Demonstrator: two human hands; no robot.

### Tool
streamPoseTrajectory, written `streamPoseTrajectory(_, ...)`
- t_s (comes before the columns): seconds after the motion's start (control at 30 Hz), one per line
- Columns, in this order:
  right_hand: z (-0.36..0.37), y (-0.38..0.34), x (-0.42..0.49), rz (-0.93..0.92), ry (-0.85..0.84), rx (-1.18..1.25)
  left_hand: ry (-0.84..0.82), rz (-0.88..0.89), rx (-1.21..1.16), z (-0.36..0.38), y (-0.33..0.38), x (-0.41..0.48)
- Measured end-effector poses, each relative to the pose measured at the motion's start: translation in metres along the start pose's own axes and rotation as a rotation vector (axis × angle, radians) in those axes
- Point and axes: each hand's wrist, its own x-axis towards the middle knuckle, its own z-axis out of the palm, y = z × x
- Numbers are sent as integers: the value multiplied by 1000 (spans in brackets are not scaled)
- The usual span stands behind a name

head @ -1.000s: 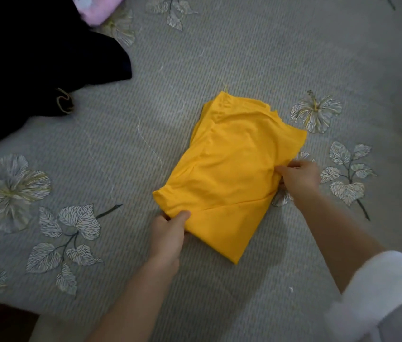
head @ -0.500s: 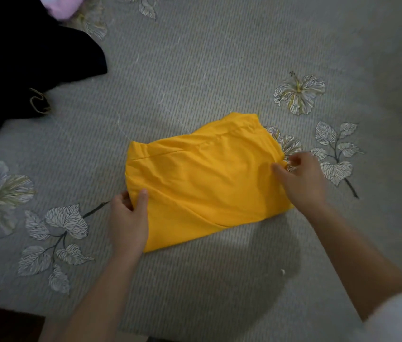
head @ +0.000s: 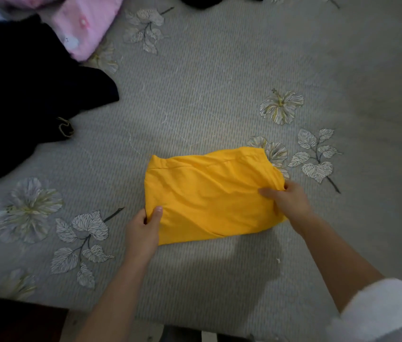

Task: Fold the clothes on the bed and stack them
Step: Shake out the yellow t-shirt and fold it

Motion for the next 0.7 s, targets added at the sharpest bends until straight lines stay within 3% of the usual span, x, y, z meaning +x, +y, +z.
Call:
streamPoseTrajectory(0.37, -125, 36, -165, 77, 120, 263, -271, 360, 222, -1, 90, -109)
streamPoseTrajectory(0.7, -324, 177, -291, -6, 339, 440, -521, 675, 395, 148, 121, -316)
